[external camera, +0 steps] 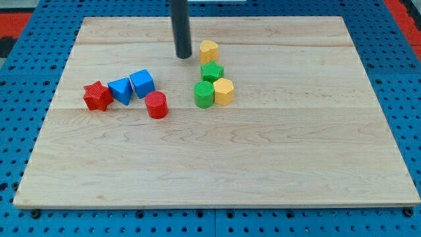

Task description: Separate the yellow hexagon from the green blocks

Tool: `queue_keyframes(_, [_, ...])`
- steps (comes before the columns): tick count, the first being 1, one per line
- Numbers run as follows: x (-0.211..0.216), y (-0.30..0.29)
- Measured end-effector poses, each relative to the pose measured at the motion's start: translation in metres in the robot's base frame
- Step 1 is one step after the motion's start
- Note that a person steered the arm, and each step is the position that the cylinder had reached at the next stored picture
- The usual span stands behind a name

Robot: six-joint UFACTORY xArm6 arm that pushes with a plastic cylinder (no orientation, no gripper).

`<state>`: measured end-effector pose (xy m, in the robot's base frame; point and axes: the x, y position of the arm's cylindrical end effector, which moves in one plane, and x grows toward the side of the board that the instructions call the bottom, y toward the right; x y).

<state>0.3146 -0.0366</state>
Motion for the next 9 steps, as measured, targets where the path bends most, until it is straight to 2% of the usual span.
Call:
queue_keyframes(1, [-0.007,0.035])
queue_keyframes(2, [-0.035,0.004])
queue_keyframes(3, [-0.014,0.072])
queue_keyframes(4, [0.055,0.107])
queue_keyframes(5, [0.122,0.083])
queue_keyframes(6, [0.074,-0.003])
queue_keyframes(7, [0.039,-0.011])
queue_keyframes(8, [0.094,-0.005])
queue_keyframes(9, [0.102,0.048])
